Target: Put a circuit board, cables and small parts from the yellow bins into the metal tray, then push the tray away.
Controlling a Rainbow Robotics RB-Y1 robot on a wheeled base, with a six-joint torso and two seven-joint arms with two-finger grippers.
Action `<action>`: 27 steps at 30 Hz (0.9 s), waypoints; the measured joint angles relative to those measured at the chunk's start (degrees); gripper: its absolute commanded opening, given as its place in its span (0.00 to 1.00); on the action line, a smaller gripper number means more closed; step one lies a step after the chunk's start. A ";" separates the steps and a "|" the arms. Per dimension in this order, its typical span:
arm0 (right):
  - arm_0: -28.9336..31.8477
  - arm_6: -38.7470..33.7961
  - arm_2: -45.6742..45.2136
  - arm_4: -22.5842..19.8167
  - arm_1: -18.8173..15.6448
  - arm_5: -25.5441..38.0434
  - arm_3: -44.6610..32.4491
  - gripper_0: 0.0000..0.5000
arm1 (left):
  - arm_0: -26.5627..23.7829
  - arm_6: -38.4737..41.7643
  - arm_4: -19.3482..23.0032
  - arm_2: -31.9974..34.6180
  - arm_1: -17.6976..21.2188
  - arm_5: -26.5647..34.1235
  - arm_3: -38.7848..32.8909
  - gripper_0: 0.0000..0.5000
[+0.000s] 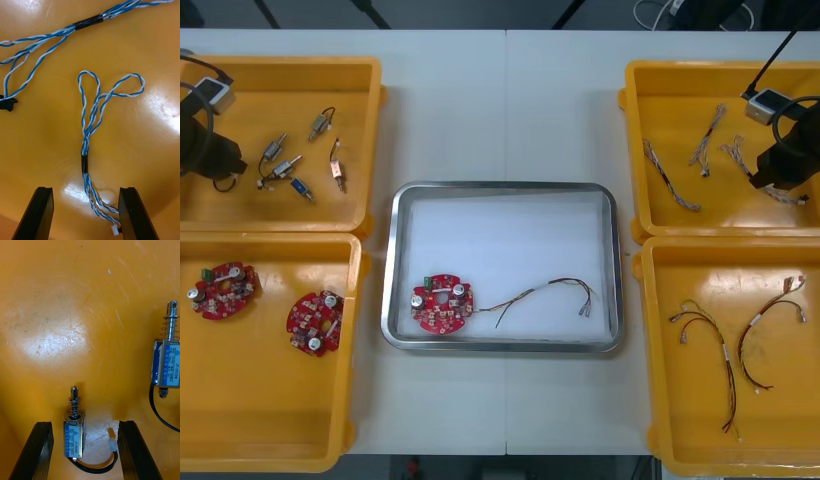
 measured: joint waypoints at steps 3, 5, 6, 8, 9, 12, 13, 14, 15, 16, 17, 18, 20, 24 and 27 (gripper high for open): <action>-0.07 1.22 0.00 -0.05 0.71 -2.48 2.23 1.00 | 0.12 0.00 -0.04 0.00 -0.08 -0.03 0.09 1.00; -0.10 4.48 0.00 -0.35 0.94 -3.73 3.79 1.00 | 0.22 0.00 -0.08 0.00 -0.12 -0.10 0.15 1.00; -0.10 6.22 0.00 -0.63 0.99 -4.14 4.35 1.00 | 0.26 0.00 -0.15 0.00 -0.14 -0.13 0.18 1.00; -0.10 8.41 0.00 -1.26 1.04 -4.77 5.33 1.00 | 0.32 0.00 -0.28 0.00 -0.17 -0.14 0.26 1.00; -0.10 8.44 0.00 -1.42 1.08 -4.86 5.59 1.00 | 0.34 0.00 -0.31 0.00 -0.20 -0.15 0.36 1.00; -0.10 8.43 0.02 -1.49 1.37 -5.19 5.91 1.00 | 0.38 0.00 -0.34 -0.03 -0.41 -0.37 1.21 1.00; -0.10 8.43 0.08 -1.49 1.53 -5.51 5.95 1.00 | 0.38 0.00 -0.32 -0.13 -0.53 -0.76 1.61 1.00; -0.10 8.43 0.27 -1.49 1.72 -5.91 5.96 1.00 | 0.39 -0.01 -0.30 -0.37 -0.65 -1.29 2.03 1.00; -0.10 8.43 0.55 -1.48 1.91 -6.25 5.97 1.00 | 0.39 0.00 -0.18 -0.76 -0.73 -1.85 2.33 1.00; -0.11 8.43 0.94 -1.48 2.09 -6.67 6.01 1.00 | 0.38 -0.01 -0.02 -1.25 -0.74 -2.49 2.41 1.00; -0.12 8.43 1.45 -1.48 2.23 -7.18 6.07 1.00 | 0.37 -0.01 0.12 -1.79 -0.72 -3.15 2.41 0.89; -0.17 8.43 1.96 -1.48 2.30 -7.63 6.14 1.00 | 0.35 -0.01 0.28 -2.26 -0.71 -3.56 2.41 0.71; -0.46 8.43 2.83 -1.50 2.31 -8.14 6.51 1.00 | 0.27 -0.01 0.76 -2.92 -0.71 -3.80 2.39 0.04; -1.23 8.43 3.16 -1.56 2.31 -8.26 7.57 0.85 | 0.22 -0.01 1.60 -3.09 -0.71 -3.80 2.38 0.00; -1.33 8.43 3.16 -1.56 2.32 -8.27 7.65 0.31 | 0.22 -0.01 1.99 -3.09 -0.71 -4.09 2.38 0.00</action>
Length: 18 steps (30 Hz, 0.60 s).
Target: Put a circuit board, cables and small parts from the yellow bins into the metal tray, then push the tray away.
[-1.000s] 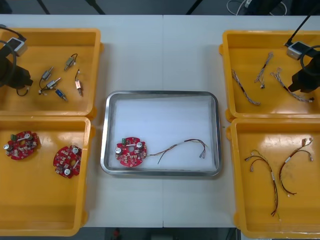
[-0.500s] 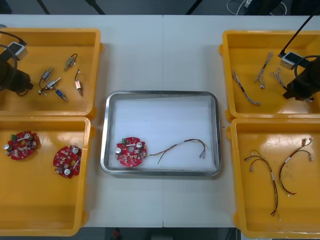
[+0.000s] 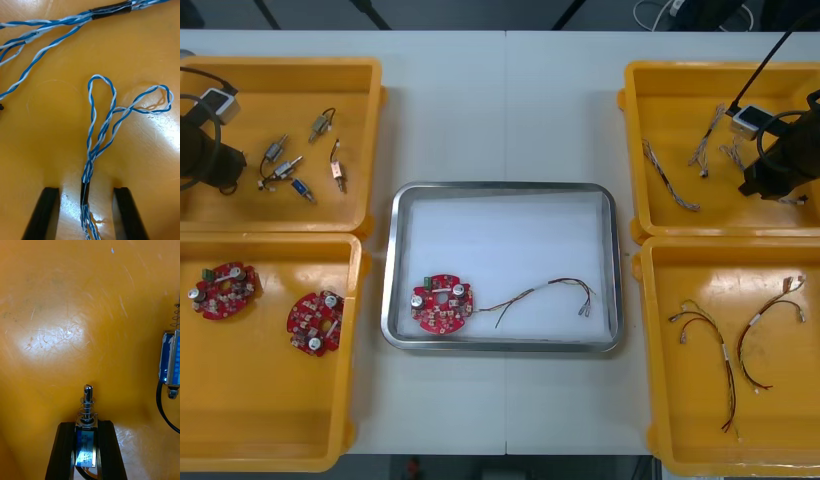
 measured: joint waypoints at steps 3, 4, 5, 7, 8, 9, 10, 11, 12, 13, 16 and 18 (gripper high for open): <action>0.00 0.00 0.00 0.00 0.02 0.00 0.08 0.00 | 0.00 0.00 0.48 0.00 0.00 -0.83 0.00 0.00; 0.00 0.00 0.00 0.00 0.03 0.00 0.09 0.00 | 0.00 0.00 0.59 0.00 0.00 -0.99 0.00 0.00; 0.00 0.00 0.00 -0.02 0.04 0.00 0.09 0.00 | 0.00 0.00 0.67 0.00 0.00 -1.08 0.00 0.00; 0.00 0.00 0.00 -0.11 0.07 -0.01 0.11 0.00 | 0.00 0.00 0.88 0.00 0.03 -1.16 -0.02 0.00; 0.00 0.00 0.00 -0.13 0.07 -0.01 0.13 0.00 | 0.00 0.00 1.08 0.00 0.10 -1.16 -0.11 0.00; 0.00 0.00 0.00 -0.14 0.07 -0.02 0.13 0.00 | 0.00 0.00 1.34 0.00 0.20 -1.14 -0.29 0.00; 0.00 0.00 0.00 -0.14 0.08 -0.02 0.16 0.00 | 0.00 0.00 1.56 0.00 0.32 -1.09 -0.56 0.00; 0.00 0.00 0.00 -0.14 0.08 -0.02 0.16 0.00 | 0.00 0.00 1.73 0.00 0.44 -0.89 -0.96 0.00; 0.00 0.00 0.00 -0.14 0.08 -0.02 0.17 0.00 | 0.01 0.00 1.89 0.02 0.60 -0.38 -1.53 0.00; 0.00 0.01 0.00 -0.14 0.08 -0.02 0.17 0.00 | 0.01 0.00 1.95 0.06 0.78 0.38 -2.19 0.00; -0.11 0.02 0.00 -0.14 0.07 0.26 0.16 0.00 | 0.03 0.00 1.99 0.86 1.70 3.64 -4.83 0.00; -0.38 0.03 -0.01 -0.11 0.02 1.61 -0.06 0.00 | 0.04 0.00 2.01 2.24 2.32 5.75 -6.72 0.00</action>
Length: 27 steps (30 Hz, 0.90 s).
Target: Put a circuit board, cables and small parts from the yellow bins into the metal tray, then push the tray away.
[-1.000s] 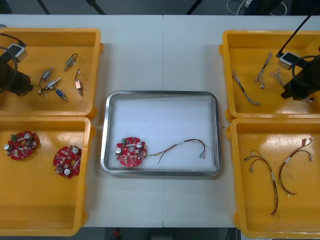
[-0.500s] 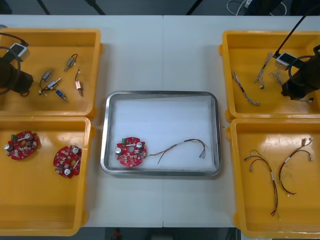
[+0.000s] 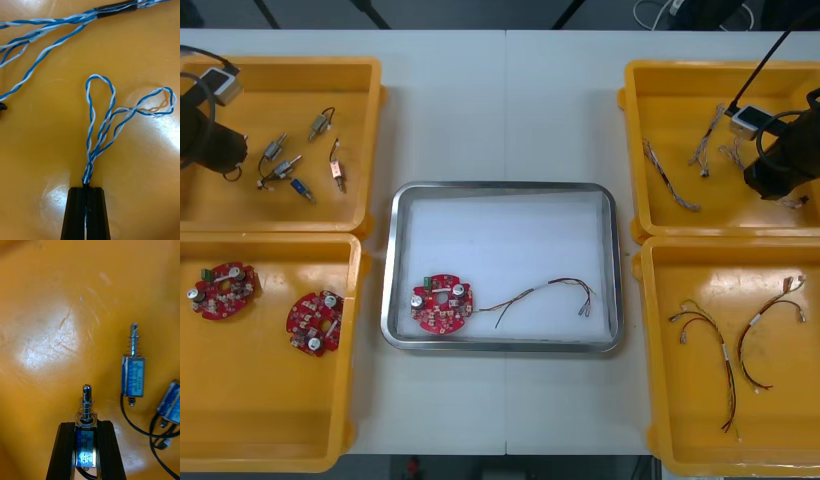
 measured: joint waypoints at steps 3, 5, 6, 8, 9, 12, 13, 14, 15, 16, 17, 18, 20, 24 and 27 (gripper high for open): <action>-0.20 0.00 -0.04 0.24 -0.25 4.42 -2.16 0.00 | 0.02 0.01 0.20 3.10 0.82 3.14 -2.47 0.00; -0.20 0.00 -0.17 0.47 -0.66 7.01 -4.63 0.00 | 0.02 0.07 0.27 5.19 1.43 5.35 -4.09 0.00; -0.20 0.00 -0.35 0.61 -0.94 8.50 -6.06 0.00 | 0.03 0.29 0.27 6.09 1.79 6.83 -5.39 0.00; -0.21 0.00 -1.11 0.85 -1.51 11.06 -8.66 0.00 | 0.07 1.13 -0.17 7.16 2.57 9.37 -8.57 0.00; -0.21 0.00 -1.74 0.94 -1.77 12.45 -9.84 0.00 | 0.11 2.48 -0.98 7.34 3.02 11.01 -11.06 0.00; -0.22 0.00 -4.12 1.25 -2.14 16.10 -12.66 0.00 | 0.19 13.15 -4.04 7.38 3.82 15.35 -18.77 0.00; -0.22 0.00 -4.92 1.37 -2.17 17.08 -13.52 0.00 | 0.21 19.43 -5.03 7.38 3.90 16.62 -21.28 0.00; -0.22 0.00 -5.61 1.50 -2.20 18.22 -14.44 0.00 | 0.22 26.27 -5.89 7.38 3.92 17.74 -23.67 0.00; -0.22 0.00 -6.13 1.61 -2.28 19.34 -15.43 0.00 | 0.28 34.12 -6.65 7.38 3.92 19.08 -25.91 0.00; -0.22 0.00 -6.46 1.70 -2.38 20.56 -16.61 0.00 | 0.39 42.11 -7.36 7.38 3.92 20.49 -28.27 0.00; -0.22 0.00 -6.64 1.76 -2.53 21.60 -17.85 0.00 | 0.56 49.39 -7.94 7.38 3.92 21.69 -30.49 0.00; -0.22 -0.01 -6.68 1.80 -2.75 22.53 -19.04 0.00 | 0.82 56.52 -8.38 7.38 3.92 22.82 -32.52 0.00; -0.22 -0.02 -6.75 1.83 -3.09 24.50 -21.46 0.00 | 1.47 67.72 -9.17 7.38 3.92 24.65 -36.60 0.00; -0.22 -0.07 -7.75 1.84 -3.41 28.94 -25.01 0.00 | 4.21 73.29 -10.21 7.67 3.92 27.84 -45.48 0.00; -0.22 -0.47 -8.91 1.82 -3.42 31.68 -27.15 0.00 | 6.92 70.44 -10.37 8.76 3.89 30.04 -51.71 0.00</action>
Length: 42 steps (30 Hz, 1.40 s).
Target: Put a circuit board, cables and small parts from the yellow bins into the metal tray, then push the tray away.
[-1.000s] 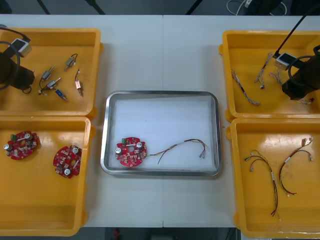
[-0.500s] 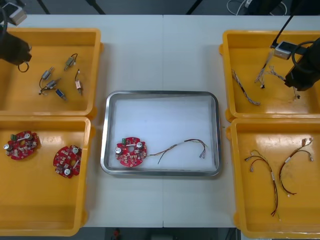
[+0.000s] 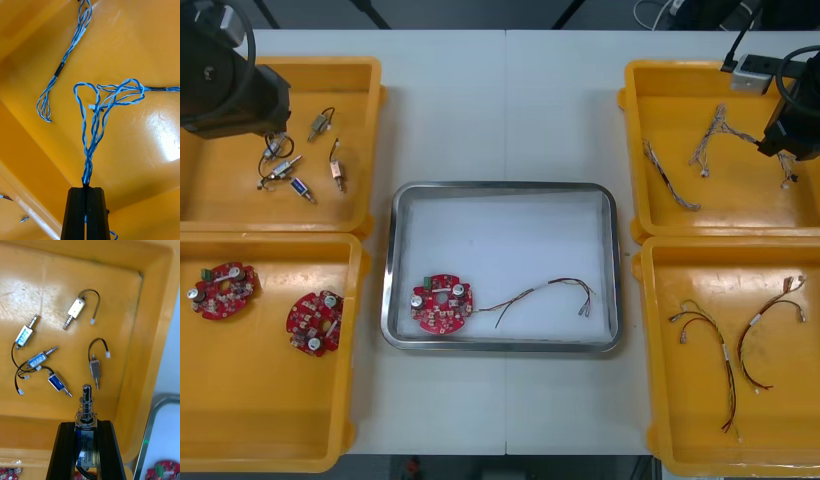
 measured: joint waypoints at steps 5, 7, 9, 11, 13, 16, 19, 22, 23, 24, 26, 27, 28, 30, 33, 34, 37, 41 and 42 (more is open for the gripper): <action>0.00 -6.76 -0.85 -0.22 -0.02 3.98 -4.85 0.00 | 2.11 -0.58 -0.67 1.84 -1.19 5.07 -5.61 0.00; 0.00 -10.06 -0.85 -0.46 -0.02 5.19 -6.98 0.00 | 2.22 -0.29 -2.12 1.91 -2.52 7.08 -7.28 0.00; 0.00 -10.77 -0.85 -0.82 -0.03 6.09 -8.51 0.00 | 2.24 0.78 -3.84 1.91 -4.38 8.73 -8.52 0.00; 0.00 -10.79 -0.86 -1.37 -0.03 6.78 -9.73 0.00 | 2.24 3.47 -6.05 1.91 -6.78 10.43 -9.48 0.00; 0.00 -11.25 -0.86 -1.91 -0.03 7.52 -10.75 0.00 | 2.24 7.82 -8.54 1.91 -9.34 11.91 -10.32 0.00; 0.06 -14.61 -0.86 -2.42 -0.03 8.13 -12.82 0.00 | 2.24 15.10 -10.95 1.92 -12.99 13.42 -10.78 0.00; 0.74 -18.78 -0.86 -2.52 -0.03 8.26 -16.57 0.00 | 2.25 19.13 -12.87 1.92 -16.45 14.71 -10.81 0.00; 1.96 -20.47 -0.86 -2.58 -0.04 8.26 -20.58 0.00 | 2.27 18.87 -15.31 1.78 -19.60 15.35 -10.81 0.00; 2.47 -20.86 -0.86 -2.60 -0.04 8.26 -21.93 0.00 | 2.28 18.87 -16.66 1.59 -20.67 15.38 -10.81 0.00; 2.95 -21.37 -0.86 -2.63 -0.04 8.26 -22.93 0.00 | 2.29 18.87 -17.68 1.35 -21.60 15.39 -10.81 0.00; 3.87 -23.17 -0.86 -2.65 -0.04 8.26 -24.81 0.00 | 2.29 18.87 -19.12 0.59 -23.30 15.41 -10.81 0.00; 4.27 -23.99 -0.86 -2.66 -0.04 8.26 -25.49 0.00 | 2.31 18.88 -19.57 0.13 -24.07 15.42 -10.80 0.00; 4.63 -24.42 -0.86 -2.66 -0.04 8.26 -25.96 0.00 | 2.35 18.88 -19.93 -0.33 -24.84 15.42 -10.80 0.00; 5.34 -24.53 -0.87 -2.70 -0.04 8.26 -26.66 0.00 | 2.58 18.90 -21.02 -1.30 -26.53 15.42 -10.80 0.00; 6.31 -24.53 -0.89 -2.88 -0.04 8.23 -27.38 0.00 | 3.52 18.92 -23.17 -2.54 -28.83 15.16 -10.80 0.00; 6.58 -24.53 -0.90 -2.91 -0.04 8.18 -27.53 0.00 | 4.05 18.92 -24.02 -2.93 -29.50 14.72 -10.80 0.00; 7.35 -24.53 -0.91 -3.07 -0.04 7.97 -27.89 0.00 | 6.21 18.93 -26.32 -4.09 -30.90 11.55 -10.79 0.00; 7.85 -24.53 -0.92 -3.54 -0.04 7.81 -28.04 0.00 | 8.81 18.93 -28.66 -6.03 -31.44 8.35 -10.79 0.00; 7.92 -24.53 -0.92 -3.57 -0.04 7.80 -28.09 0.00 | 9.21 18.95 -29.37 -6.63 -31.45 7.82 -10.79 0.00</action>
